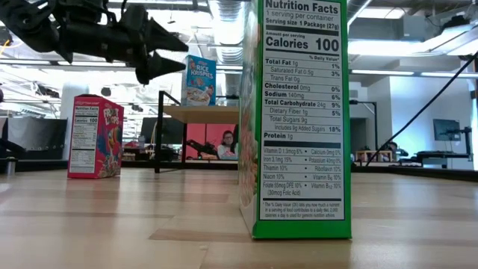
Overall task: Stack cereal on shelf
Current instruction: Put the top blue cereal box on the shelf aligned with the other blue cereal box
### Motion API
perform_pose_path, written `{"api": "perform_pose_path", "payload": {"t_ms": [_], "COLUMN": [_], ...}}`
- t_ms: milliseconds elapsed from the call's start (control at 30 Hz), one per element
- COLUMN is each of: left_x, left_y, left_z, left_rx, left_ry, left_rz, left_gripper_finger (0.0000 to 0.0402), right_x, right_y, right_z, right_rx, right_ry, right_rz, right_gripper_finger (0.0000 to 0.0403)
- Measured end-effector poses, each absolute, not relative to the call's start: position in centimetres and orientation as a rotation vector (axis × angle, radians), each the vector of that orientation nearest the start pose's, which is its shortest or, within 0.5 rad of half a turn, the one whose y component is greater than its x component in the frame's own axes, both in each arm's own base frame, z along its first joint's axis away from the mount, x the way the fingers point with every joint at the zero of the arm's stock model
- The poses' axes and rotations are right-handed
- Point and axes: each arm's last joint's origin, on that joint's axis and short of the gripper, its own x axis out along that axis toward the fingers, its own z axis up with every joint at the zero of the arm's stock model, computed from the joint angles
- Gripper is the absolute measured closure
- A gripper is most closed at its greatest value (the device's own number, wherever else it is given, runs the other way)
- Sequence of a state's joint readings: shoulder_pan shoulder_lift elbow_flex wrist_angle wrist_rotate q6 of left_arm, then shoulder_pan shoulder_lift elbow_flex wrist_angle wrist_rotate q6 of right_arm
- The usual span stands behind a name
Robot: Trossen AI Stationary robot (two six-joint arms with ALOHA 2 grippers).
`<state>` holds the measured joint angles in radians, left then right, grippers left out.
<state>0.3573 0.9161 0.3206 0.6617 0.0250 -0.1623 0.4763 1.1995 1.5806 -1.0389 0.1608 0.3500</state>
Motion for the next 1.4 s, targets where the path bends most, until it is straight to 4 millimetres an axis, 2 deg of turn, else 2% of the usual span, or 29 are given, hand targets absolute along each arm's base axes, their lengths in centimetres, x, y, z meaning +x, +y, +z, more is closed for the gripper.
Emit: {"api": "perform_pose_path", "payload": {"t_ms": [300,600,767,967,1133,1267,1400], "left_x": [18.4,18.5,18.6,18.6,20.0,21.5,22.0], "left_y": [5.8,5.3,5.0,5.0,4.8,5.1,5.4], "left_z": [22.2,22.4,22.5,22.7,23.0,22.3,21.7], "left_rx": [-0.158,-0.07,-0.074,-0.147,-0.13,-0.062,-0.059], "left_ry": [0.009,-0.001,-0.013,-0.052,-0.094,-0.017,0.015], "left_rz": [0.294,0.29,0.375,0.382,0.355,0.396,0.45], "left_gripper_finger": [0.0099,0.0099,0.0099,0.0099,0.0099,0.0099,0.0099], "right_x": [18.5,18.5,18.5,18.5,18.5,18.5,18.5], "right_y": [9.0,9.0,9.0,9.0,9.0,9.0,9.0], "right_z": [43.7,43.7,43.7,43.7,43.8,43.8,43.8], "right_rx": [0.128,0.125,0.118,0.118,0.119,0.12,0.121], "right_ry": [0.67,0.669,0.669,0.669,0.667,0.663,0.662], "right_rz": [0.19,0.191,0.193,0.193,0.193,0.192,0.192], "right_gripper_finger": [0.0137,0.0137,0.0137,0.0137,0.0137,0.0137,0.0137]}}
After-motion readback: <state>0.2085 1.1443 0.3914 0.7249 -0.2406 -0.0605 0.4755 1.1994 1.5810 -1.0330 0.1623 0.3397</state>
